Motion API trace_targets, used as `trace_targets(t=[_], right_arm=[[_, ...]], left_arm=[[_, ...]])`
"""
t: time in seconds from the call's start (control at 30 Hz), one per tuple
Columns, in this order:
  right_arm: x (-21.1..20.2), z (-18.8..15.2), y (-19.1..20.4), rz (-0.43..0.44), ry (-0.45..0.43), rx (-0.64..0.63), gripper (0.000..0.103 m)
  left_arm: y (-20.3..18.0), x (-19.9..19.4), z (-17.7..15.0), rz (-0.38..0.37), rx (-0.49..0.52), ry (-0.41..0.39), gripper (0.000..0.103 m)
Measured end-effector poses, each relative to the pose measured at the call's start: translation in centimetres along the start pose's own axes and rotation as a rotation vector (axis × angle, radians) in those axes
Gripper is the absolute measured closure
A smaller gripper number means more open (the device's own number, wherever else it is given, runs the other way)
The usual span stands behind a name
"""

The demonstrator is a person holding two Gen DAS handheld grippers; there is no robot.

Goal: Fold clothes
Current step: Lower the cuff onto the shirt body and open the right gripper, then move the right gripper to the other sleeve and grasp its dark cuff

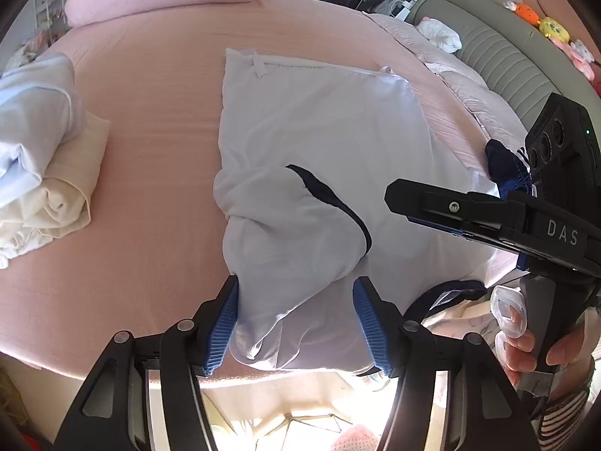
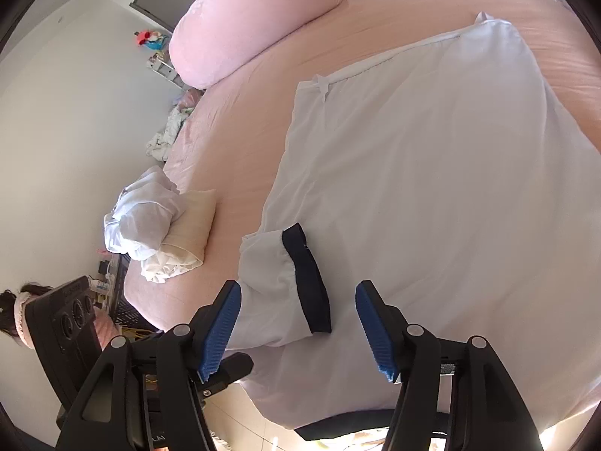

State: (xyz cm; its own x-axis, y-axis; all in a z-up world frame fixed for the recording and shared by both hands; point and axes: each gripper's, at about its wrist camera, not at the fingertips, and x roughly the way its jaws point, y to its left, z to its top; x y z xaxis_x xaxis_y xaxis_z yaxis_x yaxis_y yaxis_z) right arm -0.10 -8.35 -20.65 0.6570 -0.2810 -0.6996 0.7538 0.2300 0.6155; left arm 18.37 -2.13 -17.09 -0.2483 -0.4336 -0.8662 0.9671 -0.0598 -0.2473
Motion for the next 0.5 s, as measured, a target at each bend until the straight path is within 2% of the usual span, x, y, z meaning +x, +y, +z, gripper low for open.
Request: trace_targets(t=[0.07, 0.13, 0.23, 0.3, 0.4, 0.5], right_arm=[[-1.0, -0.3, 0.1, -0.015, -0.016, 0.005, 0.040], [-2.4, -0.3, 0.0, 0.001, -0.033, 0.048, 0.040], [-5.0, 0.1, 0.2, 0.043, -0.062, 0.089, 0.040], [-7.3, 0.6, 0.5, 0.038, -0.071, 0.096, 0.039], [-11.0, 1.5, 0.7, 0.000, -0.094, 0.104, 0.036], [-15.4, 2.4, 0.9, -0.022, -0.157, 0.117, 0.034]], left_arm=[[0.3, -0.6, 0.3, -0.011, 0.006, -0.005, 0.040], [0.5, -1.2, 0.8, -0.034, 0.001, -0.010, 0.040], [0.1, -2.3, 1.5, -0.023, 0.025, -0.029, 0.038], [-0.4, -3.2, 2.0, -0.004, 0.048, -0.040, 0.036], [-1.1, -4.5, 2.8, -0.019, 0.061, -0.060, 0.035], [-1.7, -6.3, 3.5, -0.065, 0.063, -0.079, 0.035]])
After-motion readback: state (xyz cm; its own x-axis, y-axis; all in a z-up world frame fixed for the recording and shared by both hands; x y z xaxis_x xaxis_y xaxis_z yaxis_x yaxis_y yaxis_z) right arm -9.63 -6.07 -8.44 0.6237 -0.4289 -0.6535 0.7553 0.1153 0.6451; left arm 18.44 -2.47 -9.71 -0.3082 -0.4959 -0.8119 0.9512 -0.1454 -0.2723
